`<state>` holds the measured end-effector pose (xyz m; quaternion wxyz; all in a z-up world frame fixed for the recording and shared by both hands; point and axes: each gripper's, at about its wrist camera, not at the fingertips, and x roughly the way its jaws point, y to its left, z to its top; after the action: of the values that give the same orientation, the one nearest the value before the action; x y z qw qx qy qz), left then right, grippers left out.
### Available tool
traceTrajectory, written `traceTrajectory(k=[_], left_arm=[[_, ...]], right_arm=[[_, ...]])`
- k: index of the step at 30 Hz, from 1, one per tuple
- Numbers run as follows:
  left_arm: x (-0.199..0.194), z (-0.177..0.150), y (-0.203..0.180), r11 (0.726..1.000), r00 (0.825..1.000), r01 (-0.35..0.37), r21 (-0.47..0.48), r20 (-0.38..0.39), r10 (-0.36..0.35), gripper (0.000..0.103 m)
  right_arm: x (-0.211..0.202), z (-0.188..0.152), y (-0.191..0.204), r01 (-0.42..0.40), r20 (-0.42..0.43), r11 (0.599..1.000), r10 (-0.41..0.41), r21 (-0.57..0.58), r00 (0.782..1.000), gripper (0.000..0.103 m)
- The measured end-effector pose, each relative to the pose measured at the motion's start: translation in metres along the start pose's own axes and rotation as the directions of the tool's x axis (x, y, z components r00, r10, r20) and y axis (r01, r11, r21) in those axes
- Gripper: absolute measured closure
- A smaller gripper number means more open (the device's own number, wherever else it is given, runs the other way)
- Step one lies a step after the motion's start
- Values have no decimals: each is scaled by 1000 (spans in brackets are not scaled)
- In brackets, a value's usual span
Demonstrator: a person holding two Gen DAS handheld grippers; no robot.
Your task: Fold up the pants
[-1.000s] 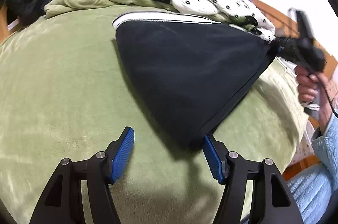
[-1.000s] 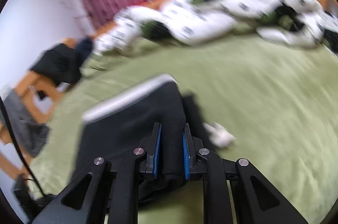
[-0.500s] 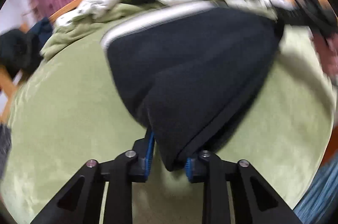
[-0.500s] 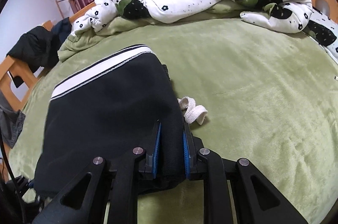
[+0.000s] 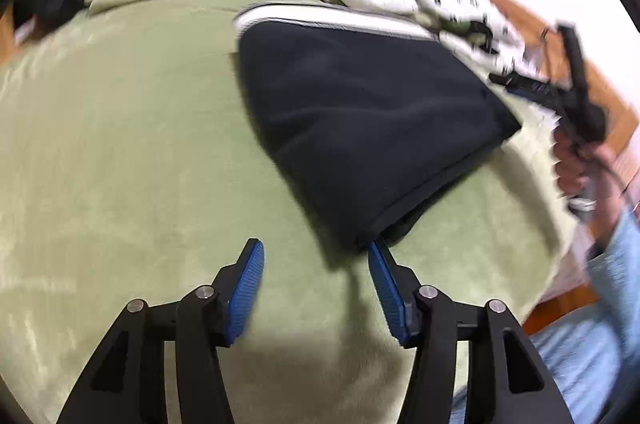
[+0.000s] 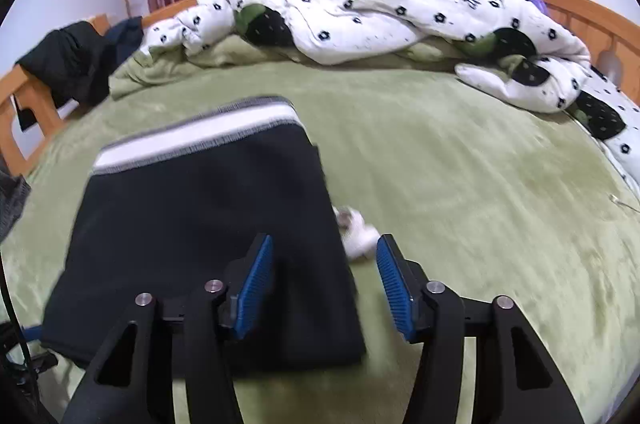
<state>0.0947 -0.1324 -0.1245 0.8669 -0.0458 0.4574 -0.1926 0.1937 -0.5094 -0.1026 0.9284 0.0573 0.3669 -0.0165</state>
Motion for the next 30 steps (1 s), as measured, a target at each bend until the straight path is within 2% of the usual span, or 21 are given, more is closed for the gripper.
traceTrajectory(k=[3, 7, 9, 11, 13, 15, 16, 17, 19, 20, 22, 23, 25, 26, 27, 28, 30], left_arm=[[-2, 18, 17, 998, 1000, 9, -69, 17, -8, 46], [18, 58, 25, 995, 1000, -4, -99, 22, 7, 46], [38, 76, 29, 992, 1000, 10, -125, 5, -9, 46], [61, 89, 34, 985, 999, 46, -165, -14, -49, 46], [90, 93, 35, 983, 998, 34, -182, -43, -43, 45], [107, 93, 39, 972, 997, 69, -223, -31, -77, 45], [110, 93, 41, 965, 996, 91, -246, -2, -94, 47], [112, 95, 41, 959, 993, 119, -258, 12, -120, 56], [121, 101, 45, 935, 985, 166, -312, 4, -173, 60], [123, 103, 46, 928, 982, 180, -327, 1, -190, 71], [124, 107, 46, 912, 975, 211, -352, 4, -224, 80], [122, 108, 46, 908, 974, 214, -360, 8, -227, 84], [109, 107, 46, 908, 973, 228, -352, 52, -225, 89], [97, 107, 43, 915, 971, 240, -324, 84, -225, 91], [89, 108, 41, 923, 970, 243, -298, 92, -225, 91], [81, 109, 41, 928, 967, 255, -273, 96, -237, 91], [65, 106, 47, 918, 958, 284, -275, 104, -266, 91]], right_arm=[[22, 17, 3, -28, -26, 999, 29, 24, 999, 46], [63, 36, 3, -43, -108, 998, 47, 37, 993, 46], [85, 35, 0, -67, -171, 996, 77, 60, 982, 40], [97, 31, -7, -88, -184, 993, 102, 85, 978, 37], [100, 31, -7, -101, -191, 993, 112, 67, 975, 37], [102, 31, -3, -97, -186, 995, 101, 34, 977, 37], [103, 29, -1, -101, -182, 994, 106, 34, 978, 37], [105, 29, -2, -116, -183, 992, 123, 47, 975, 40], [108, 27, -5, -158, -205, 982, 177, 105, 963, 42], [110, 27, -8, -184, -228, 976, 208, 121, 951, 42], [112, 28, -17, -236, -262, 956, 277, 176, 925, 43], [112, 26, -23, -254, -258, 938, 313, 237, 914, 46], [102, 25, -24, -257, -224, 931, 317, 261, 922, 53], [89, 26, -21, -253, -196, 934, 305, 253, 932, 62], [78, 27, -19, -264, -181, 930, 314, 257, 932, 74], [67, 28, -16, -287, -165, 919, 338, 272, 927, 76], [44, 29, -3, -320, -133, 901, 370, 292, 919, 82]])
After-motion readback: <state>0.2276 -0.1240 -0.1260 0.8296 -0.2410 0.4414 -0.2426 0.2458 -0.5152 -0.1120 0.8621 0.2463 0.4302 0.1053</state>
